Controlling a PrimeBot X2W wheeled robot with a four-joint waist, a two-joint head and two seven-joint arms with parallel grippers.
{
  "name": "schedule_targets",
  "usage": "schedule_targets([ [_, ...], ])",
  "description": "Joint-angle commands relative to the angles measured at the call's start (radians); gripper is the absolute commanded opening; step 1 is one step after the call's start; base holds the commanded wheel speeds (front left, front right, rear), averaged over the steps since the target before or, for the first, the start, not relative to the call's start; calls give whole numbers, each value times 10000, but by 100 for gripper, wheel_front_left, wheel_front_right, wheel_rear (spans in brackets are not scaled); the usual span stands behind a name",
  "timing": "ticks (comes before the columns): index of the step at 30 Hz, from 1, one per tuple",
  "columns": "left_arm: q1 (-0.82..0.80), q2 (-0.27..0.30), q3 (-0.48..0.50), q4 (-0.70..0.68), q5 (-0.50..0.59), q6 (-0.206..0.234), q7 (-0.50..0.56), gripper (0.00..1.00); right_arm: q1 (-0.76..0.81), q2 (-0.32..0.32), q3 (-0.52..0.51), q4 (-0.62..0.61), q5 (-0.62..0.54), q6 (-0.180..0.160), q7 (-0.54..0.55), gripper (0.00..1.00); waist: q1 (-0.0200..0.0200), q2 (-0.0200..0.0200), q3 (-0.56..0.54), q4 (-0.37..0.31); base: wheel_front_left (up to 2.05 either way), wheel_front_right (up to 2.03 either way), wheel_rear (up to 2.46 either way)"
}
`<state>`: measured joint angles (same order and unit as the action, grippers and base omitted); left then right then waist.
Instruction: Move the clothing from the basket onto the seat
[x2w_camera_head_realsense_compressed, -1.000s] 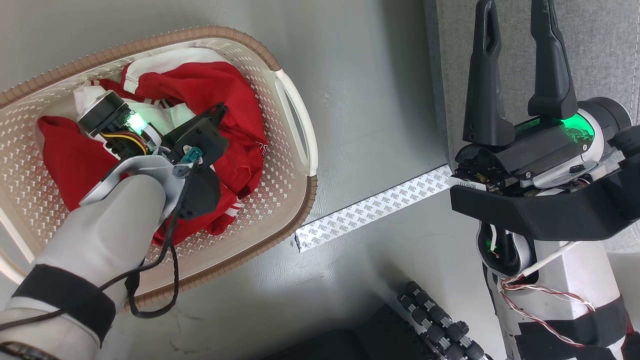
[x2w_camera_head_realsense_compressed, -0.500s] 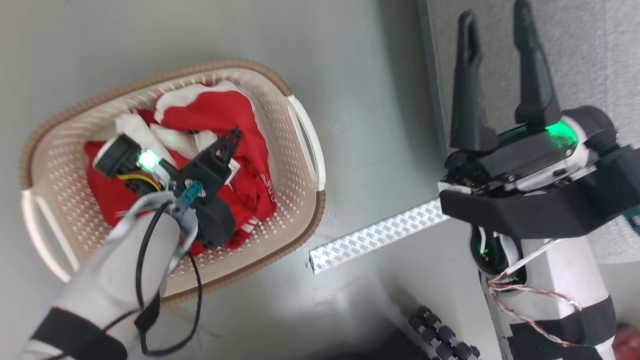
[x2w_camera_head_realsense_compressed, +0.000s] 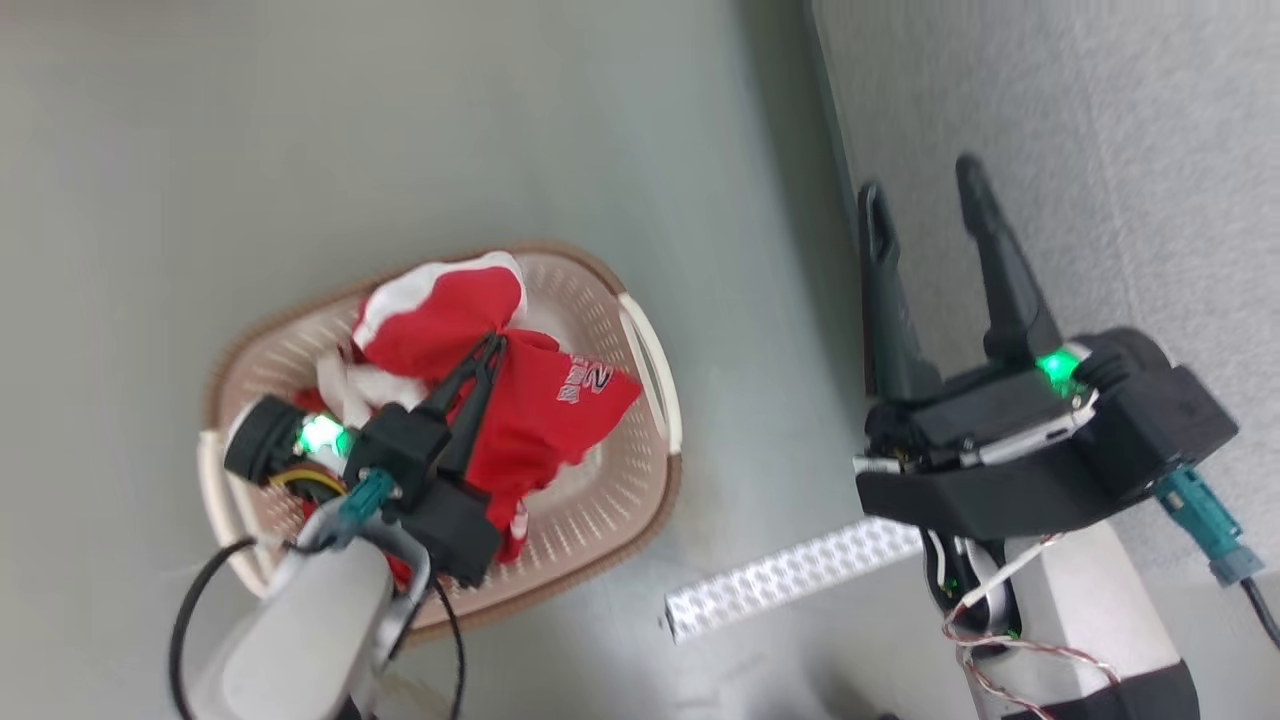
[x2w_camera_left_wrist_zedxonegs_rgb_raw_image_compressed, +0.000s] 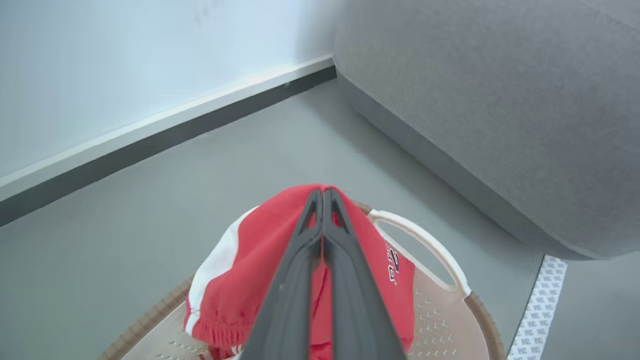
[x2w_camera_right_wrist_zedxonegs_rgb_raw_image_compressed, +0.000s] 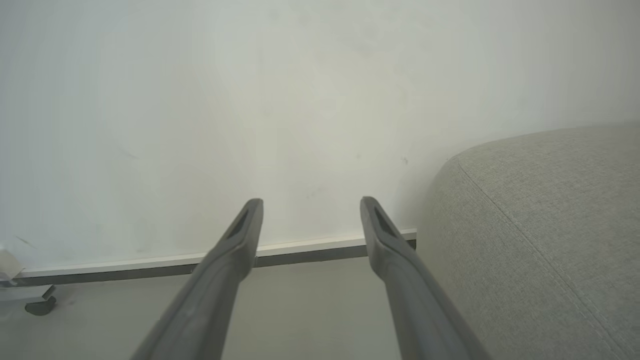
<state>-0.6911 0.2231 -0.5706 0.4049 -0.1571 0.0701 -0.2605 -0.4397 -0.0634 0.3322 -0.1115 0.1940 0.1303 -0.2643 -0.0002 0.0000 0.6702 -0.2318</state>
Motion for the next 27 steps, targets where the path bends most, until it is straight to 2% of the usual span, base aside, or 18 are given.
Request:
schedule_targets([
  [1,334,-47,145,-188,-135,20,-50,0,175,-102,19,51,-53,8,-19,100,2,0,-1249,634,0,0,0],
  [13,2453,-714,1949,-2340,9,-120,-50,0,1211,-422,498,646,25,8,-21,100,2,0,-3557,1217,0,0,0],
  [27,4639,-1157,3908,-4436,219,-414,-48,0,2347,-527,1360,1189,213,8,-19,100,2,0,-5800,1039,0,0,0],
])
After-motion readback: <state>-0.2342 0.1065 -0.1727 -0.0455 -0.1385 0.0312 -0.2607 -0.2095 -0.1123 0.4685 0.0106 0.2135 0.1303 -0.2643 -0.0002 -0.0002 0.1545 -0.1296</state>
